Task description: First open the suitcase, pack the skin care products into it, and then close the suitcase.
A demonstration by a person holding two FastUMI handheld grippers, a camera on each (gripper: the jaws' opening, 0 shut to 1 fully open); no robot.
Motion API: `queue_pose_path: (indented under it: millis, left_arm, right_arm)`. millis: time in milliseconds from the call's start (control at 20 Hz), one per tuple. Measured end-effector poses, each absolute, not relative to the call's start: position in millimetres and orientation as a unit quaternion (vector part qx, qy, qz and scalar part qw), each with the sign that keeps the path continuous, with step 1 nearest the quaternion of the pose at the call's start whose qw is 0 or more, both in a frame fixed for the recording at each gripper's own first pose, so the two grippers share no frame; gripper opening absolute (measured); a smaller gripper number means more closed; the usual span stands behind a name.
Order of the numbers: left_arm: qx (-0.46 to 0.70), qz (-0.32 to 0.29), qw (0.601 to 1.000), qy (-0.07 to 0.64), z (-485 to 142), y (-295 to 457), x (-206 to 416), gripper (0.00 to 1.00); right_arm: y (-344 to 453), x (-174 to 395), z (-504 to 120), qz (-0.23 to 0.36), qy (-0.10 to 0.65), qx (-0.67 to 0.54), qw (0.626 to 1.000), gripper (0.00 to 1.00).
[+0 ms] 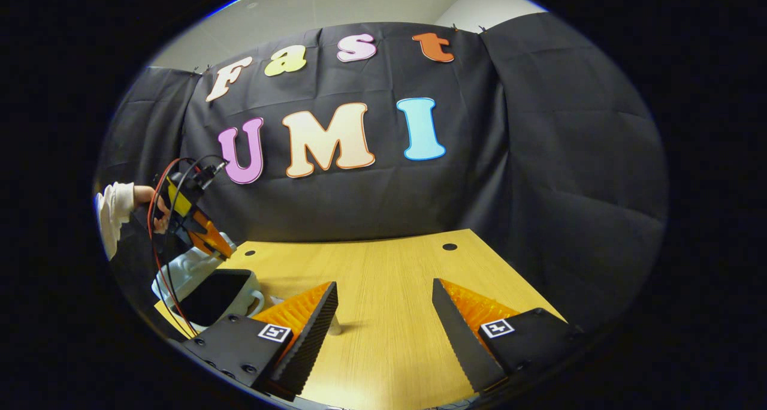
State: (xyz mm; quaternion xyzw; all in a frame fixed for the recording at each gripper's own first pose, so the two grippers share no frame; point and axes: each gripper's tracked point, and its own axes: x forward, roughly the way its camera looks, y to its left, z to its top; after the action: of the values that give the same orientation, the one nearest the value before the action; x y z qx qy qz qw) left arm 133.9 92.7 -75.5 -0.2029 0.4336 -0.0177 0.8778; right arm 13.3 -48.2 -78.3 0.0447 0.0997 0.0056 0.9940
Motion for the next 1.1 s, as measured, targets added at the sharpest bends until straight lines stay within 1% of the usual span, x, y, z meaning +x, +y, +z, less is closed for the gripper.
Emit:
queue_pose_path:
  millis: [100, 150, 200, 350, 550, 600, 800, 850, 950, 1100]
  left_arm:
    - [-0.220, -0.015, 0.886, 0.408, -47.0, 107.8, 126.1, 0.02]
    - [-0.229, -0.015, 0.889, 0.397, -32.8, 117.9, 119.9, 0.02]
    - [-0.239, -0.012, 0.891, 0.386, -20.0, 128.9, 114.7, 0.02]
    - [-0.266, 0.001, 0.896, 0.355, 8.3, 165.4, 103.4, 0.02]
    - [-0.255, 0.027, 0.913, 0.316, 41.6, 220.5, 80.6, 0.02]
    - [-0.251, 0.033, 0.916, 0.313, 47.0, 235.4, 72.9, 0.02]
    - [-0.254, 0.064, 0.919, 0.294, 58.9, 289.0, 50.3, 0.02]
    - [-0.254, 0.074, 0.920, 0.289, 58.7, 302.9, 44.3, 0.02]
    - [-0.245, 0.094, 0.922, 0.285, 56.8, 330.2, 30.8, 0.02]
    - [-0.222, 0.100, 0.924, 0.295, 47.4, 358.2, 10.1, 0.02]
  right_arm:
    - [-41.9, 15.3, -76.8, 0.012, 0.097, 0.038, 0.994, 0.99]
    - [-38.2, 16.7, -75.4, 0.016, 0.097, 0.035, 0.995, 0.96]
    - [-33.6, 16.6, -75.1, 0.021, 0.096, 0.034, 0.995, 0.99]
    - [-20.9, 18.7, -71.6, 0.033, 0.091, 0.033, 0.995, 0.99]
    - [-7.3, 19.5, -70.1, 0.042, 0.091, 0.035, 0.994, 0.99]
    - [-3.8, 19.5, -69.9, 0.043, 0.091, 0.035, 0.994, 0.96]
    - [7.2, 19.3, -73.7, 0.044, 0.096, 0.031, 0.994, 0.96]
    - [9.7, 19.1, -73.8, 0.043, 0.096, 0.031, 0.994, 0.99]
    - [17.5, 18.6, -72.4, 0.043, 0.097, 0.034, 0.994, 0.99]
    - [31.6, 18.5, -74.2, 0.044, 0.099, 0.039, 0.993, 0.96]
